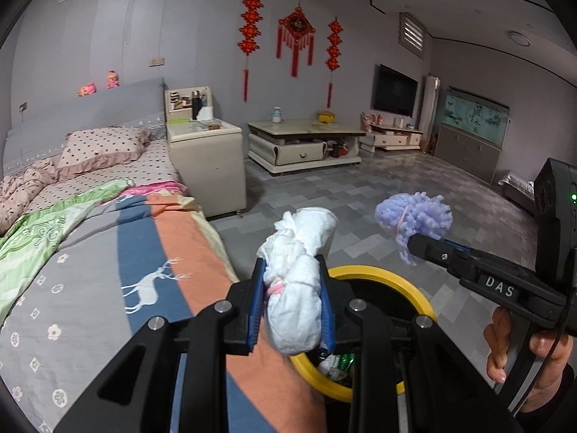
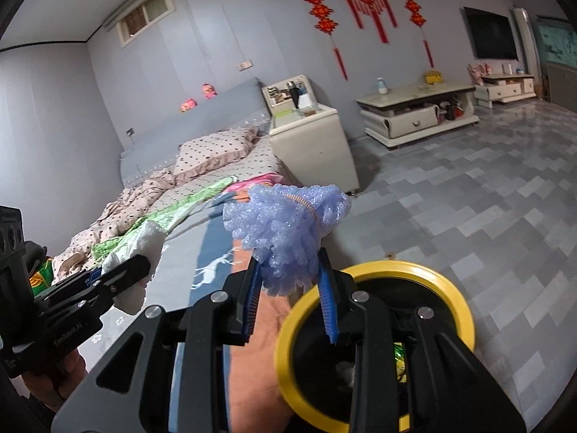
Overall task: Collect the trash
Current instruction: 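Carry the tissue bundle and purple scrubber over the yellow bin while opening both tools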
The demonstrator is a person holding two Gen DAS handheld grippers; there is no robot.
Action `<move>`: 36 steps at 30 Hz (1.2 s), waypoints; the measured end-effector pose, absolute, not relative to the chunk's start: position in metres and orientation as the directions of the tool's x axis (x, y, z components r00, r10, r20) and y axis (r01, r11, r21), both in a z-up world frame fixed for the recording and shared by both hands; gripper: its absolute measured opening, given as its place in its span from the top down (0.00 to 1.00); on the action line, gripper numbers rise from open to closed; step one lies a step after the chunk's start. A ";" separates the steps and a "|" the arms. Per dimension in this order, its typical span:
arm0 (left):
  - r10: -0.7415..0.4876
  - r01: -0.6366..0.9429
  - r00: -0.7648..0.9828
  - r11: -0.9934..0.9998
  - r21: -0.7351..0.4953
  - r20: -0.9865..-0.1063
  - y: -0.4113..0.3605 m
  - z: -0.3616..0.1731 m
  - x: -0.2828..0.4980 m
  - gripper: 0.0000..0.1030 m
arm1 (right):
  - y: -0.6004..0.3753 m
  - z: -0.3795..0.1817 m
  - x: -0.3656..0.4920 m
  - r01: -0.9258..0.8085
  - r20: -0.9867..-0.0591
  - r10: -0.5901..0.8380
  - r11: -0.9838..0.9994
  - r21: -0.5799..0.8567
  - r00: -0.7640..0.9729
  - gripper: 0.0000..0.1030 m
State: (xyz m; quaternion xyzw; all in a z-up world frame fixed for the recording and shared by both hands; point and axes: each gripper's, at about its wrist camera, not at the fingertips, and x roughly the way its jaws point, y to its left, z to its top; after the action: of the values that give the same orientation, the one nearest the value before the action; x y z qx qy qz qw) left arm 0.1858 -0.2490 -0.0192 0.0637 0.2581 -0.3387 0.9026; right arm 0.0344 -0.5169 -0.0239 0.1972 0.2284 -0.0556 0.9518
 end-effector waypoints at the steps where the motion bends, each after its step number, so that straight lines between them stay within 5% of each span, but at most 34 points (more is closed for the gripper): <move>1: -0.581 0.650 0.630 0.757 -0.059 -0.515 -0.256 -0.022 0.186 0.76 | -0.522 -0.027 0.034 0.204 -0.462 -0.019 0.913 0.354 0.886 0.72; 26: -0.616 0.700 0.420 0.687 -0.194 -0.667 -0.339 -0.112 0.229 0.75 | -0.575 -0.102 0.066 0.350 -0.604 -0.055 0.854 0.384 0.795 0.69; 32: -0.622 0.696 0.408 0.685 -0.213 -0.668 -0.339 -0.118 0.233 0.64 | -0.578 -0.107 0.068 0.374 -0.618 -0.062 0.841 0.391 0.784 0.66; 36: -0.625 0.690 0.419 0.691 -0.216 -0.659 -0.334 -0.115 0.232 0.53 | -0.580 -0.106 0.068 0.386 -0.617 -0.073 0.835 0.392 0.784 0.54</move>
State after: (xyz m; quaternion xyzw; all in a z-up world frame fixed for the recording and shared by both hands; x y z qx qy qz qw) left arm 0.2324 -0.3337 -0.1149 0.0440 0.3715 -0.3907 0.8411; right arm 0.0684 -0.5798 -0.1063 0.2580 0.3037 -0.1262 0.9085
